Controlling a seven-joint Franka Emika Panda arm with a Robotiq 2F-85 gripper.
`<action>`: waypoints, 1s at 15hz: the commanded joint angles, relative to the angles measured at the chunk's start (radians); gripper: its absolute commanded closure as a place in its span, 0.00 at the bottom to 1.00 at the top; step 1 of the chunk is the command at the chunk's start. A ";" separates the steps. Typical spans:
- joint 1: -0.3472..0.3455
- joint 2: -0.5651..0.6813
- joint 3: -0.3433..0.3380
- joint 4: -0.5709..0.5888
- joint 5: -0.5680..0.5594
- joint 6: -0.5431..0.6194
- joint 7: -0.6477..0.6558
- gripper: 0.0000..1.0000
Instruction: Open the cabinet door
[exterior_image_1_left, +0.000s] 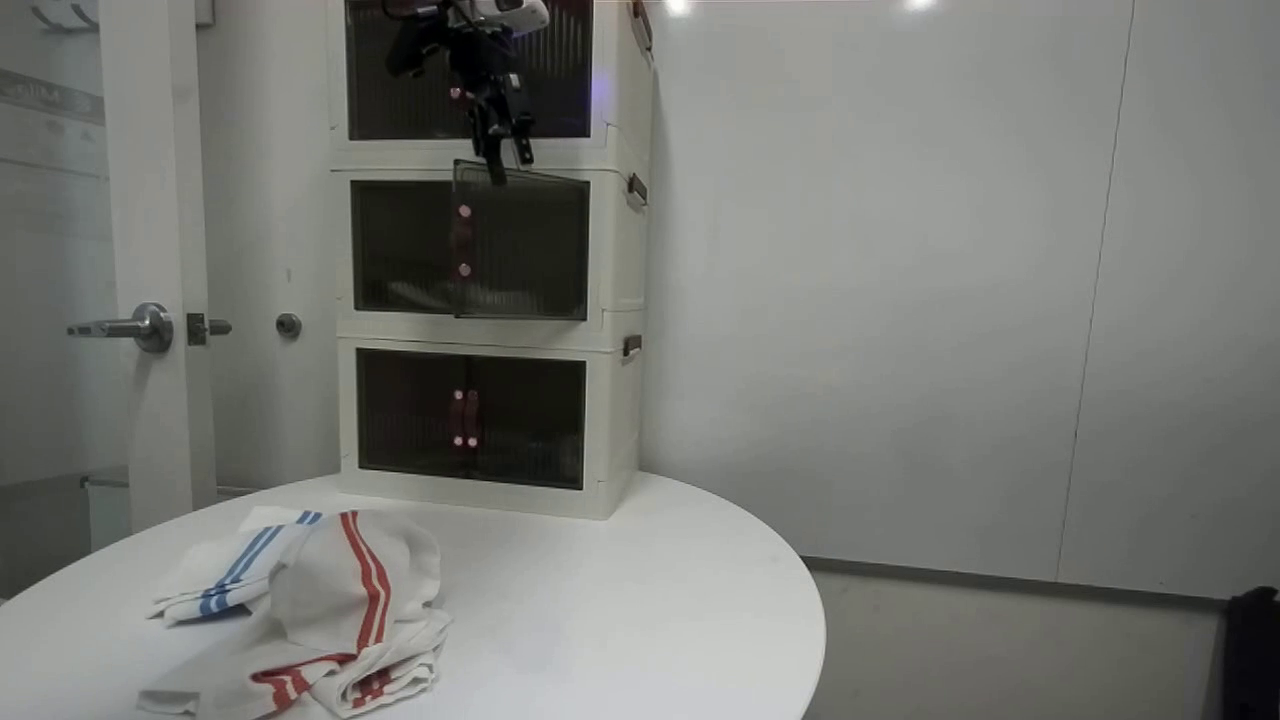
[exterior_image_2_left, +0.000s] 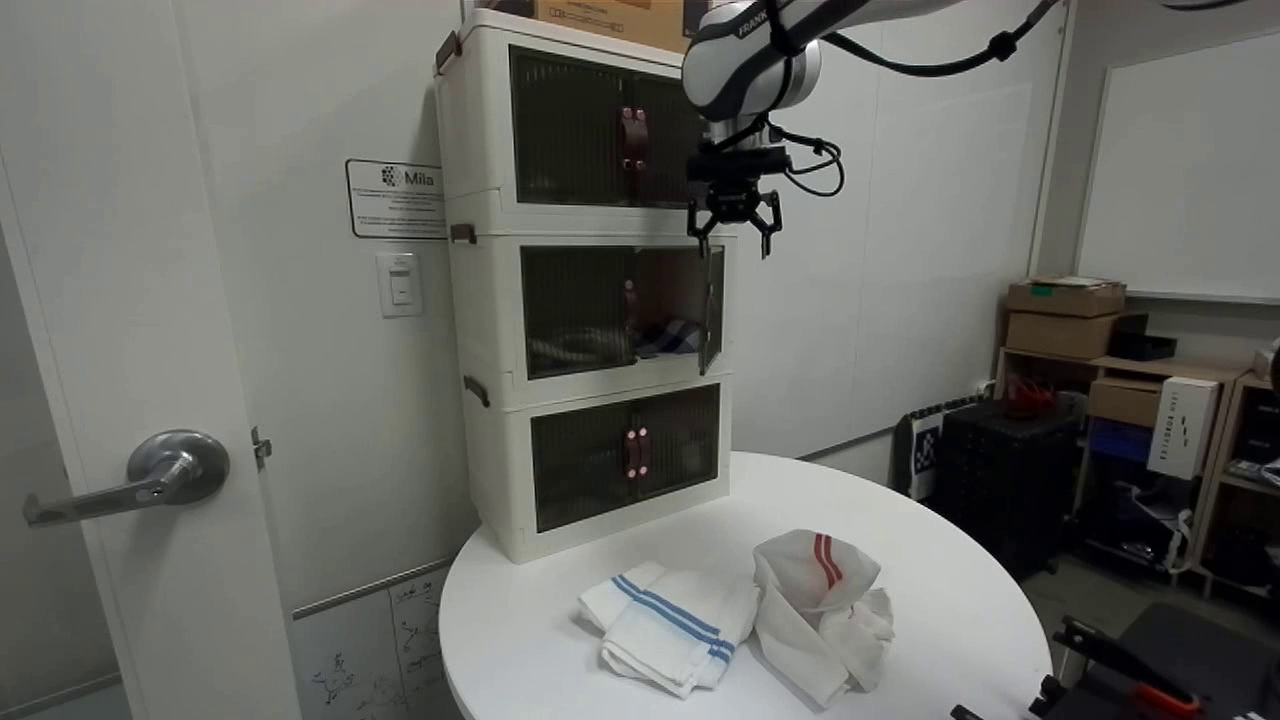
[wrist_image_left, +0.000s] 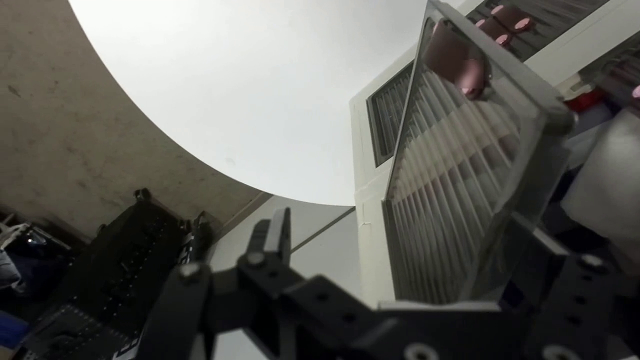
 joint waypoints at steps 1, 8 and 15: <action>-0.021 -0.021 -0.012 -0.015 -0.005 -0.024 -0.072 0.00; -0.099 -0.044 -0.012 -0.073 0.025 -0.024 -0.459 0.00; -0.187 -0.062 -0.004 -0.086 0.057 -0.023 -0.930 0.00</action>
